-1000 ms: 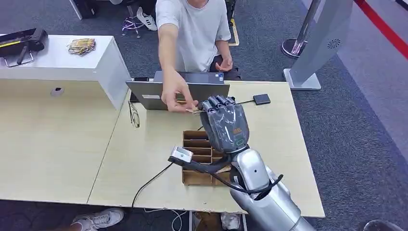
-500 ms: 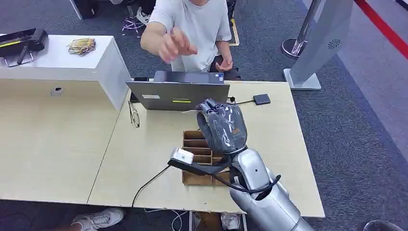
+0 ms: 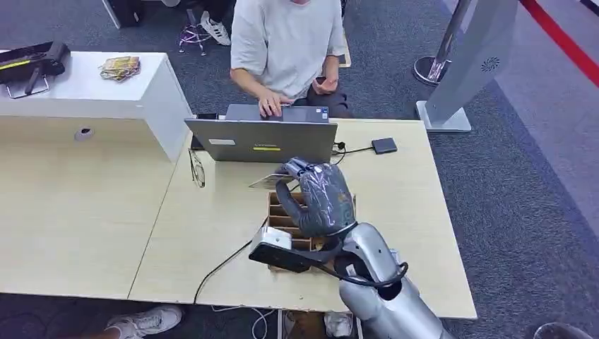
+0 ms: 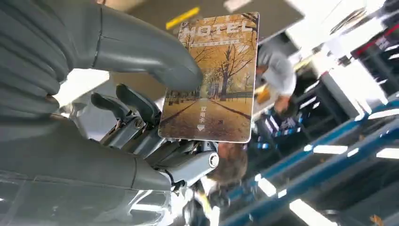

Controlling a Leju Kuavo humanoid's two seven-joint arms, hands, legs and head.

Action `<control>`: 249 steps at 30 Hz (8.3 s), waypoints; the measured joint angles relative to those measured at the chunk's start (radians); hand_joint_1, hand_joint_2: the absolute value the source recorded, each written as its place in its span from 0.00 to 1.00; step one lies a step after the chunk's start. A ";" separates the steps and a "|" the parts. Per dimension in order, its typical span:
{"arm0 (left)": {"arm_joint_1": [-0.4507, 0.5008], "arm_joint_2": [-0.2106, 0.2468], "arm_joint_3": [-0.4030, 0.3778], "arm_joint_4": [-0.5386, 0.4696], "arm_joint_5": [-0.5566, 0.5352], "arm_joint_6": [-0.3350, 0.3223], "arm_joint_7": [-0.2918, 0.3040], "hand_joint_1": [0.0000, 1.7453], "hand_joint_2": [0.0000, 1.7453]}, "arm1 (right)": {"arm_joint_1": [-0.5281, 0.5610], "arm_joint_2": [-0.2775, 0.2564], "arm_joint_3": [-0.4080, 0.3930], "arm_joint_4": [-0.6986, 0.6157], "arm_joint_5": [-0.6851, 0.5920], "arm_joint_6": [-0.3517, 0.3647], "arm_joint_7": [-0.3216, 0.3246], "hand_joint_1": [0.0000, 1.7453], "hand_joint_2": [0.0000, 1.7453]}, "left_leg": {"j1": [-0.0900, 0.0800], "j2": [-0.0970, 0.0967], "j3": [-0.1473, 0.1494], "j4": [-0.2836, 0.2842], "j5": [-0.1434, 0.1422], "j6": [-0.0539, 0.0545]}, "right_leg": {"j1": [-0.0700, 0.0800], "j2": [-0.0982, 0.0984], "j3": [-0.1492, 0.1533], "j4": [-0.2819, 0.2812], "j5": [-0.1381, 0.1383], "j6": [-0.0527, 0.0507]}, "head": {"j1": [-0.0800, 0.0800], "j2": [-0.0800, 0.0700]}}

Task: Pass the card to the sensor for recognition and then transmit it.

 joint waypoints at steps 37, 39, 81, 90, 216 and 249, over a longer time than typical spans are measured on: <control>0.024 0.005 0.037 0.000 0.034 0.044 -0.039 0.00 0.00 | 0.105 -0.092 -0.184 0.088 -0.721 0.347 -0.149 1.00 1.00 | 0.000 0.000 0.000 0.000 0.000 0.000 | 0.000 0.000 0.000 0.000 0.000 0.000 | -0.001 0.000; 0.025 0.005 0.040 0.000 0.035 0.044 -0.039 0.00 0.00 | 0.111 -0.101 -0.195 0.092 -0.730 0.348 -0.150 1.00 1.00 | 0.000 0.000 0.000 0.000 0.000 0.000 | 0.000 0.000 0.000 0.000 0.000 0.000 | 0.000 0.000; 0.027 0.006 0.069 0.000 0.062 0.059 -0.052 0.00 0.00 | 0.289 -0.261 -0.402 0.053 -0.800 0.386 -0.198 1.00 1.00 | 0.000 0.000 0.000 0.001 -0.001 0.001 | 0.000 0.000 0.000 -0.001 0.000 0.000 | -0.001 0.000; 0.028 0.006 0.076 0.000 0.069 0.062 -0.053 0.00 0.00 | 0.363 -0.297 -0.457 0.049 -0.793 0.391 -0.197 1.00 1.00 | -0.001 0.000 0.000 0.001 -0.001 0.002 | 0.000 -0.001 0.000 -0.001 0.000 0.000 | 0.000 0.000; 0.027 0.005 0.080 0.000 0.013 0.051 -0.047 0.00 0.00 | 0.331 -0.384 -0.239 0.104 -0.189 0.219 0.166 1.00 1.00 | -0.001 0.000 0.001 0.001 -0.002 0.002 | -0.001 -0.001 0.001 -0.001 0.000 0.000 | 0.000 0.000; 0.027 0.004 0.075 0.000 0.023 0.050 -0.041 0.00 0.00 | 0.310 -0.384 -0.297 0.131 -0.423 0.329 0.045 1.00 1.00 | -0.001 0.000 0.002 0.001 -0.002 0.002 | -0.001 -0.001 0.003 -0.001 0.000 0.001 | 0.000 0.000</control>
